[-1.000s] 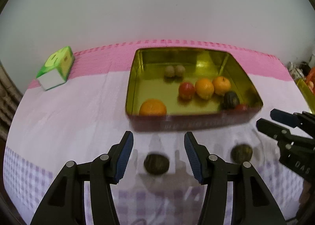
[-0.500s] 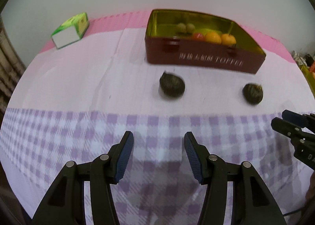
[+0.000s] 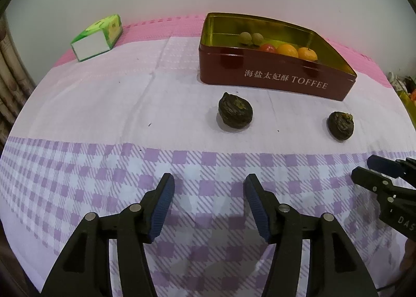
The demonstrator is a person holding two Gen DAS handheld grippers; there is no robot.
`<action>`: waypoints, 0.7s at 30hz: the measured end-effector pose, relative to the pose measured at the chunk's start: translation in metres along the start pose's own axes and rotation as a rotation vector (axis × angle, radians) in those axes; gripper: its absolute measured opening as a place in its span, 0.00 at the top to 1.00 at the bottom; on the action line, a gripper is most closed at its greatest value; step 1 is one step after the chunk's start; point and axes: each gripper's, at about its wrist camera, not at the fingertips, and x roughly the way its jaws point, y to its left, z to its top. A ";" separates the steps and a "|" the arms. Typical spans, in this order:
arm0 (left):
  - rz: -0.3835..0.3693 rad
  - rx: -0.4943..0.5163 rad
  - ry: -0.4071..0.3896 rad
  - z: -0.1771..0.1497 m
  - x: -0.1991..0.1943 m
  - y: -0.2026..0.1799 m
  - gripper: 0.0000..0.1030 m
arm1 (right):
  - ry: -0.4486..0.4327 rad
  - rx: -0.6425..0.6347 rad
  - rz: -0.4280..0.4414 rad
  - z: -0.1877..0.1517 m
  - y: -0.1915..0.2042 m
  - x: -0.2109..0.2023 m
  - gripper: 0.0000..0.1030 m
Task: Organize fruits
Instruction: 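Withdraw both open grippers toward the two dark brown fruits, then close right gripper on a dark brown fruit while left gripper approaches the other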
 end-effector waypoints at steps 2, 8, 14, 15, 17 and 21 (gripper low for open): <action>0.001 0.000 -0.003 0.001 0.001 0.001 0.41 | -0.003 -0.006 -0.007 0.001 0.002 0.001 0.60; -0.004 0.007 -0.002 0.002 0.003 0.004 0.40 | -0.011 -0.027 -0.026 0.008 0.008 0.007 0.58; -0.006 0.012 0.002 0.004 0.004 0.008 0.37 | -0.015 -0.031 -0.028 0.016 0.010 0.011 0.57; -0.005 0.011 0.002 0.004 0.005 0.009 0.37 | -0.016 -0.032 -0.028 0.017 0.010 0.012 0.56; -0.004 0.011 0.003 0.006 0.006 0.010 0.36 | -0.019 -0.034 -0.029 0.021 0.011 0.014 0.56; -0.001 0.006 0.008 0.010 0.009 0.016 0.36 | -0.018 -0.035 -0.027 0.029 0.013 0.019 0.56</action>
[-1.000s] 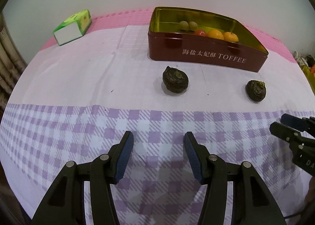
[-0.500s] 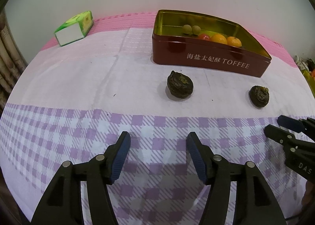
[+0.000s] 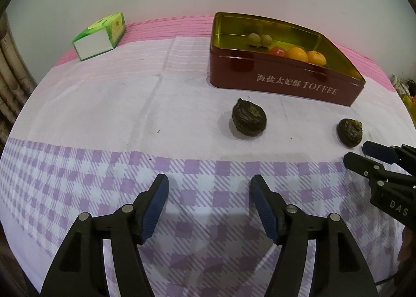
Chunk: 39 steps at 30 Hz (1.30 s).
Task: Organize fruits
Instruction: 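Close right gripper on a dark brown fruit while left gripper approaches the other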
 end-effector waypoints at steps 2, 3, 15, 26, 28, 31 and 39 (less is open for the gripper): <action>0.001 -0.001 0.004 0.002 0.001 0.001 0.36 | -0.001 0.005 -0.001 0.003 0.001 0.002 0.56; 0.001 -0.001 0.005 0.004 0.002 0.002 0.36 | 0.000 0.005 -0.002 0.006 0.001 0.003 0.56; 0.006 -0.006 0.009 0.017 0.011 0.002 0.35 | -0.012 0.011 -0.010 0.018 0.005 0.012 0.59; -0.007 0.014 0.010 0.019 0.012 -0.011 0.35 | -0.029 0.018 -0.012 0.013 0.002 0.010 0.64; -0.007 0.023 0.009 0.019 0.012 -0.015 0.35 | -0.032 0.020 -0.012 0.011 0.000 0.008 0.64; -0.015 0.036 0.009 0.019 0.011 -0.021 0.35 | -0.032 0.025 -0.015 0.007 -0.005 0.006 0.64; -0.030 0.045 0.008 0.023 0.013 -0.030 0.35 | -0.033 0.057 -0.030 -0.002 -0.021 0.001 0.64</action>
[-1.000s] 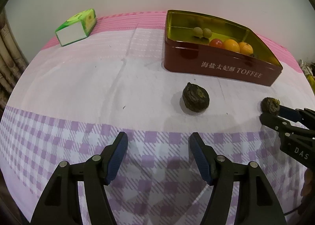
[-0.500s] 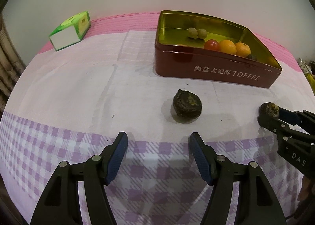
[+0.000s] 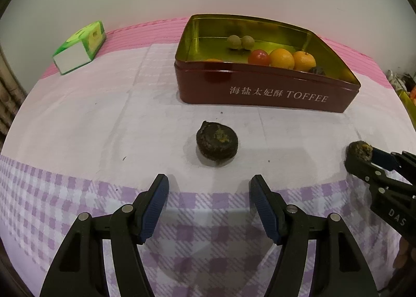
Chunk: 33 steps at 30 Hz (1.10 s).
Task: Organize fruits
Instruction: 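Close right gripper on a dark brown fruit while left gripper approaches the other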
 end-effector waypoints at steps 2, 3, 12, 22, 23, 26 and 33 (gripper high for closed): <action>0.001 -0.002 0.001 0.003 0.001 0.000 0.35 | -0.002 0.008 -0.003 -0.001 -0.004 0.000 0.64; 0.001 -0.002 0.001 0.004 0.002 -0.001 0.35 | -0.002 0.009 -0.005 -0.001 -0.005 0.000 0.64; 0.012 0.005 0.008 0.018 0.008 -0.002 0.35 | -0.010 0.018 -0.015 0.005 -0.008 0.004 0.64; 0.029 0.021 0.002 0.035 0.019 -0.007 0.35 | -0.011 0.021 -0.016 0.005 -0.012 0.003 0.64; 0.030 0.024 0.000 0.035 0.019 -0.007 0.35 | -0.012 0.021 -0.016 0.005 -0.012 0.003 0.64; 0.029 0.028 -0.002 0.038 0.021 -0.007 0.38 | -0.009 0.023 -0.016 0.006 -0.013 0.003 0.64; 0.009 0.070 -0.023 0.037 0.018 -0.014 0.64 | -0.009 0.026 -0.018 0.008 -0.012 0.004 0.64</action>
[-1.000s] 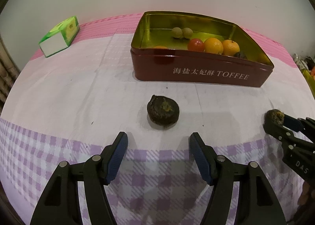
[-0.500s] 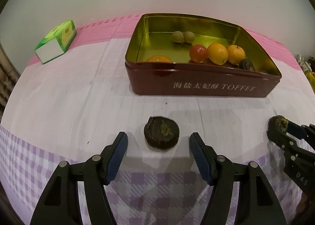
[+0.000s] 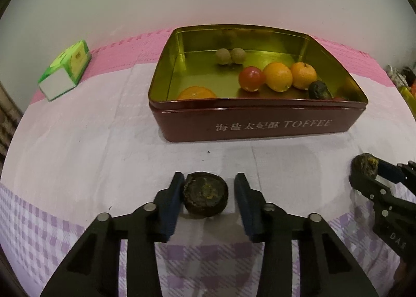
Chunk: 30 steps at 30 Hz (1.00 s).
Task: Organize fruits
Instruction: 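Close right gripper on a dark brown fruit while left gripper approaches the other, then close left gripper on the other dark brown fruit while right gripper holds its fruit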
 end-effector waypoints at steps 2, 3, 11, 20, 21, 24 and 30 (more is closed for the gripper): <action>-0.007 0.004 -0.001 -0.001 -0.001 -0.001 0.66 | 0.001 0.002 -0.002 0.000 0.000 0.000 0.64; -0.007 0.002 -0.002 -0.001 -0.001 -0.001 0.66 | 0.002 0.001 -0.003 0.000 0.001 0.001 0.64; -0.007 -0.001 -0.007 -0.009 -0.006 -0.001 0.66 | 0.003 -0.004 -0.003 0.000 0.000 0.001 0.64; -0.007 -0.026 -0.012 -0.019 -0.014 -0.001 0.67 | 0.009 -0.004 -0.005 0.001 0.001 0.001 0.64; -0.006 -0.024 -0.009 -0.019 -0.014 -0.001 0.67 | 0.011 -0.004 -0.006 0.002 0.001 0.001 0.64; -0.004 -0.021 0.003 -0.019 -0.014 -0.002 0.67 | 0.016 -0.006 -0.007 0.002 0.000 0.001 0.65; -0.011 -0.027 0.013 -0.021 -0.017 -0.004 0.67 | 0.025 -0.021 -0.009 0.000 0.000 -0.001 0.65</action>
